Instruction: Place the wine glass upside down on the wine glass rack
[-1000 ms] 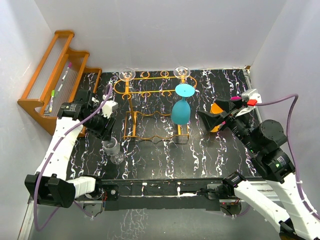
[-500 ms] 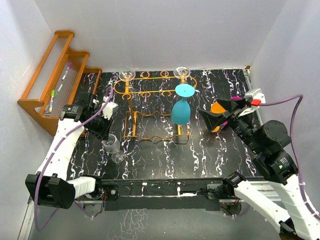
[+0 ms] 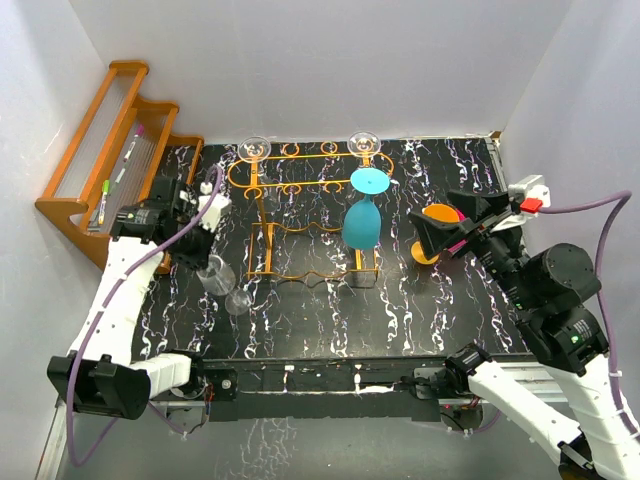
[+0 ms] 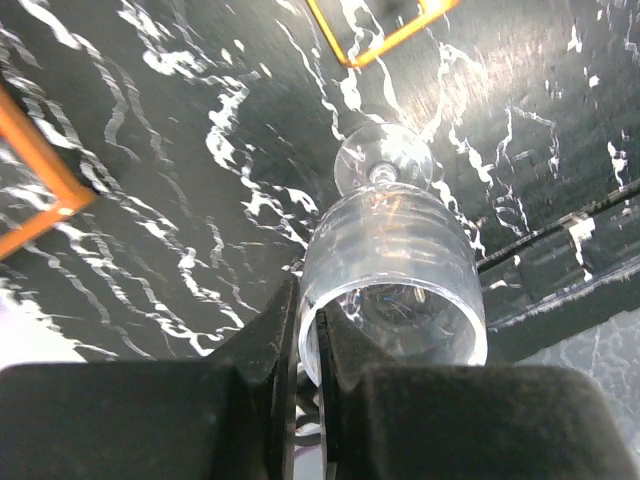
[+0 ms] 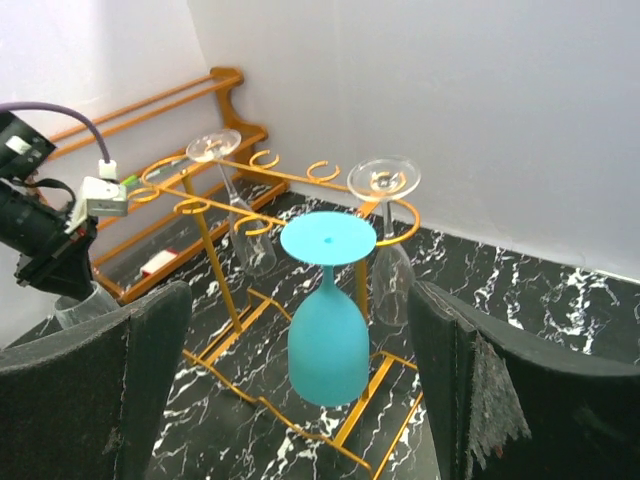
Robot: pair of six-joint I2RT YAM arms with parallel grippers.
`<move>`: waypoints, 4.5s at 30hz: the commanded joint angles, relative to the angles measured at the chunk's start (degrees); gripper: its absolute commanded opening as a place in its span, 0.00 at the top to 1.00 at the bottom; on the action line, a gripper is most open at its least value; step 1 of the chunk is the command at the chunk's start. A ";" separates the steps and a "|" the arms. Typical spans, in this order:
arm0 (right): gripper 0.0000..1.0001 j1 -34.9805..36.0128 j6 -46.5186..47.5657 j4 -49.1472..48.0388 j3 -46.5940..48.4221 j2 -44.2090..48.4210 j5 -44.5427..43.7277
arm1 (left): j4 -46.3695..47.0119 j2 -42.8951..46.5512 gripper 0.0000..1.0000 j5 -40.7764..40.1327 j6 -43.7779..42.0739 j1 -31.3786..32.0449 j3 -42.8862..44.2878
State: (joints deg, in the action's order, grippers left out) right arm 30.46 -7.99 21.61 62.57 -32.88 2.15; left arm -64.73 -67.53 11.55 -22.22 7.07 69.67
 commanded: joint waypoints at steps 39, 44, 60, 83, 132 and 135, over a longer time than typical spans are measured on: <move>0.14 3.02 -50.90 -73.90 22.58 -49.12 18.34 | 132.32 18.05 1.00 -1.86 -3.71 -0.30 -7.49; 0.17 8.75 -47.75 -74.14 32.23 -58.68 15.30 | 133.41 18.75 1.00 -0.94 6.81 -0.32 -10.36; 0.33 15.24 -44.70 -76.90 52.05 -76.22 11.36 | 131.70 18.25 1.00 2.18 18.08 1.10 -15.07; 0.49 16.10 -52.92 -83.82 54.44 -80.96 10.98 | 130.10 19.56 1.00 9.20 17.85 1.36 -16.92; 0.92 18.49 -15.40 -47.49 40.11 -52.59 0.28 | 90.66 18.35 0.22 -3.52 24.69 1.76 -9.66; 0.92 18.53 -12.94 -37.61 29.91 -43.63 2.29 | 82.26 16.53 0.16 -10.38 21.45 1.80 -5.34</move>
State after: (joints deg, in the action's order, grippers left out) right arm 48.84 -27.44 -28.23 100.90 -87.33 1.96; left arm 32.25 -49.47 11.81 0.99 8.75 58.54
